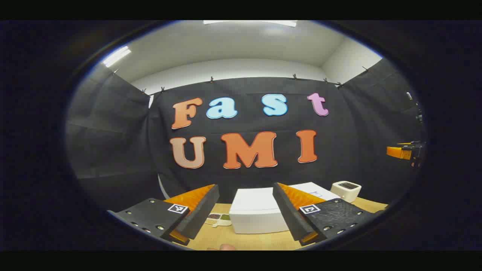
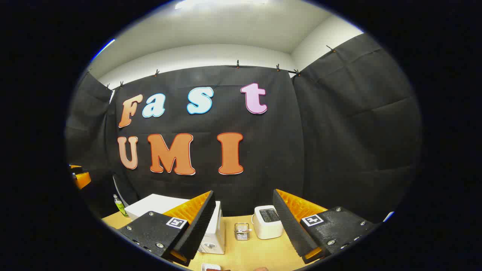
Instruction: Open the microwave oven with the left hand, put the food in, and close the microwave oven.
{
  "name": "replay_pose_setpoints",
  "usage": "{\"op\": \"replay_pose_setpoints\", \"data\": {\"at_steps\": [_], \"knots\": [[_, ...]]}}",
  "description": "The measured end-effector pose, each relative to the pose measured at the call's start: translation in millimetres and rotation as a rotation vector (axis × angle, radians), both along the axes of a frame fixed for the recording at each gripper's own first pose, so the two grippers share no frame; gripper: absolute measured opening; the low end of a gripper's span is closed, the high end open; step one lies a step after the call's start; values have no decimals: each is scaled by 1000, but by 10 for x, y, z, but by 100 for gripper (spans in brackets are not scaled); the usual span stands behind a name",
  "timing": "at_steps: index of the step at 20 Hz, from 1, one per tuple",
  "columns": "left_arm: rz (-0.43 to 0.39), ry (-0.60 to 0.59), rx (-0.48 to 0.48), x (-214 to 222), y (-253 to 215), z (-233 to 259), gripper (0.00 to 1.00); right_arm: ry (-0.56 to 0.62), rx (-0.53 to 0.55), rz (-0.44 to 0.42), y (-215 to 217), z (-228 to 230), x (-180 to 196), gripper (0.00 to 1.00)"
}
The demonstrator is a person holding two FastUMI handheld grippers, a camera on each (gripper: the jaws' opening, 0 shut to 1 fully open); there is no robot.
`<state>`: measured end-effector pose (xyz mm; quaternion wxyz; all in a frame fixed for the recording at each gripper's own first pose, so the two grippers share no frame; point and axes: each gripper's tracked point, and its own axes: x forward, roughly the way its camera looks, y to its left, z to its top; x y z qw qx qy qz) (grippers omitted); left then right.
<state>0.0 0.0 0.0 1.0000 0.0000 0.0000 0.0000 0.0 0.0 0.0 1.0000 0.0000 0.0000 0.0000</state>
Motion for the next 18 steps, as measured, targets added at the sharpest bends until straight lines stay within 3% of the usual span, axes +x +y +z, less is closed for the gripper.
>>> {"op": "replay_pose_setpoints", "data": {"at_steps": [1, 2, 4, 7, 8, 10, 18], "knots": [[22, 2, -5, -8, 109, 1, 95, -4, -2, -5, 15, 37, -6, 95], [36, 1, -12, -26, 179, 4, 86, -11, -3, -1, 42, 84, -7, 95], [33, 2, -22, -20, 190, 19, 90, -21, -10, 15, 111, 139, -22, 95], [30, -8, -25, -23, 180, 59, 90, -13, -20, 21, 110, 148, -19, 95], [31, -13, -18, -29, 169, 94, 86, -13, -23, 19, 102, 154, -13, 95], [23, -26, -4, -33, 100, 180, 90, -14, -20, 10, 59, 154, 6, 95], [-77, -11, -74, 26, -354, 87, 90, -6, -20, 20, 1, 72, -5, 95]]}}
